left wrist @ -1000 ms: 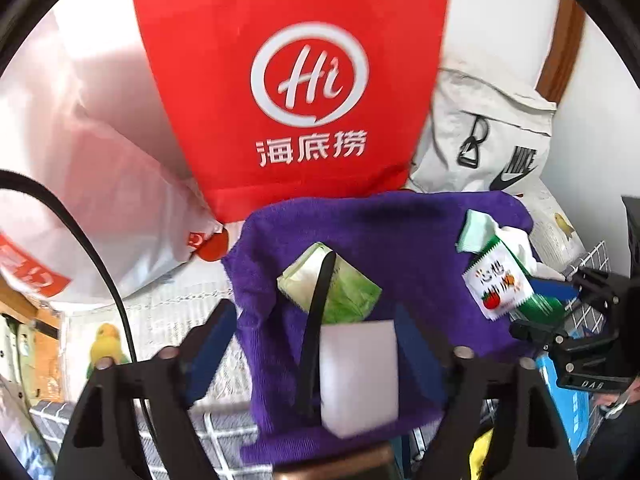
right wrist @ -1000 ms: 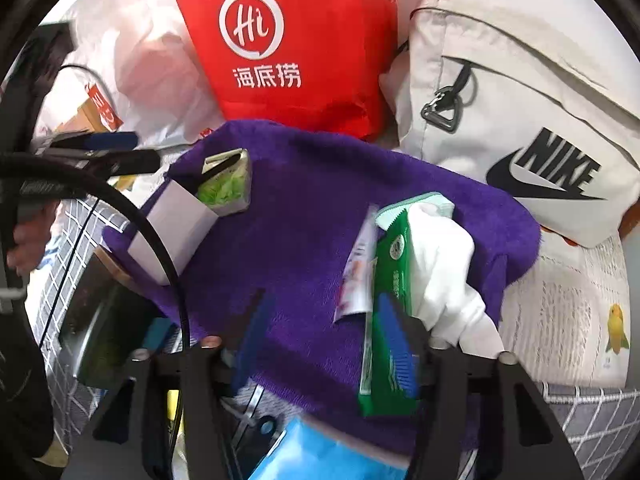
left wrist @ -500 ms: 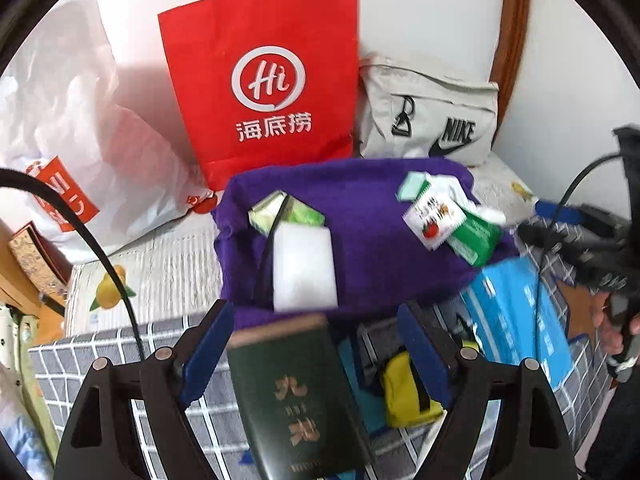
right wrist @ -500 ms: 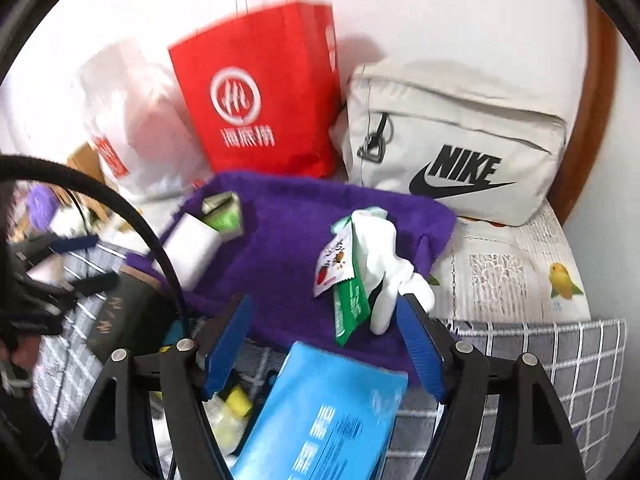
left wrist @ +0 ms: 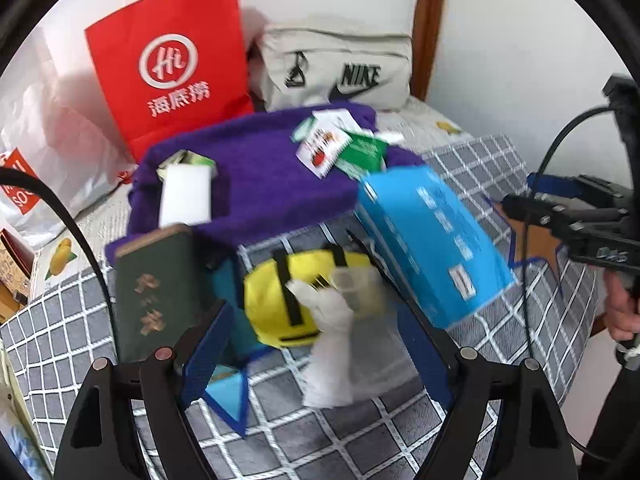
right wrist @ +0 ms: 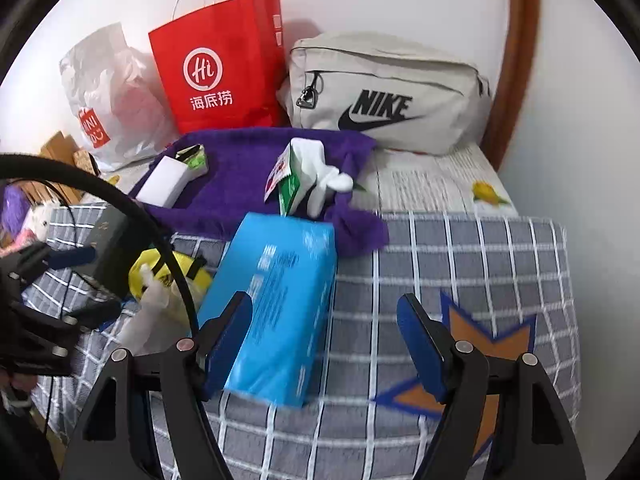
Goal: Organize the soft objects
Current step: 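Grasp the white wet wipe beside the yellow bag with the left tool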
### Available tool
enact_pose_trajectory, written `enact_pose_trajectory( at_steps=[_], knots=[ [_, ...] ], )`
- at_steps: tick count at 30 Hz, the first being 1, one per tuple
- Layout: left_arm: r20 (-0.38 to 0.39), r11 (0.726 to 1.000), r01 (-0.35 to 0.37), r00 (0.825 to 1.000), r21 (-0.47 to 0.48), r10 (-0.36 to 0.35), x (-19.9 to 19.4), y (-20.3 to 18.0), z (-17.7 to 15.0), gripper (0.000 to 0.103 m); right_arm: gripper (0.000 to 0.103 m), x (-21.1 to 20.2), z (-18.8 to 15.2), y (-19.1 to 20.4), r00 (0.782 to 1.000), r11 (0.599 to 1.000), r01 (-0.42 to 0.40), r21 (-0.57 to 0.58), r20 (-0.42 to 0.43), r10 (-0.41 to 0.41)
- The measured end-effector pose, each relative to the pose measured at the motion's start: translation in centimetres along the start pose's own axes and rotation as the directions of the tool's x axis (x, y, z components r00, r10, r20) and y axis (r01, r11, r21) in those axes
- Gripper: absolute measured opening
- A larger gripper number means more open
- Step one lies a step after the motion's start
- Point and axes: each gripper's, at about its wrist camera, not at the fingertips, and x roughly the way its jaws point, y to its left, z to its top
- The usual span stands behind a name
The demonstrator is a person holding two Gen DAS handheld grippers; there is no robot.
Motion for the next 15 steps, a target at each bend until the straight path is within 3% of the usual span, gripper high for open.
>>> enact_pose_trajectory(
  at_steps=[4,15],
  knots=[
    [-0.020,0.999,-0.030,0.999,0.032,0.030,1.1,-1.7,-0.9,0.080,0.074,-1.5,-1.7,-0.9,1.000,1.000,-0.004,0.026,0.014,0.003],
    [-0.121,0.996,-0.069,0.990,0.058,0.075,5.4,-2.4,-1.2,0.048,0.074,-2.9,-3.4,-1.7,0.998,0.997,-0.053,0.050,0.044,0.051]
  ],
)
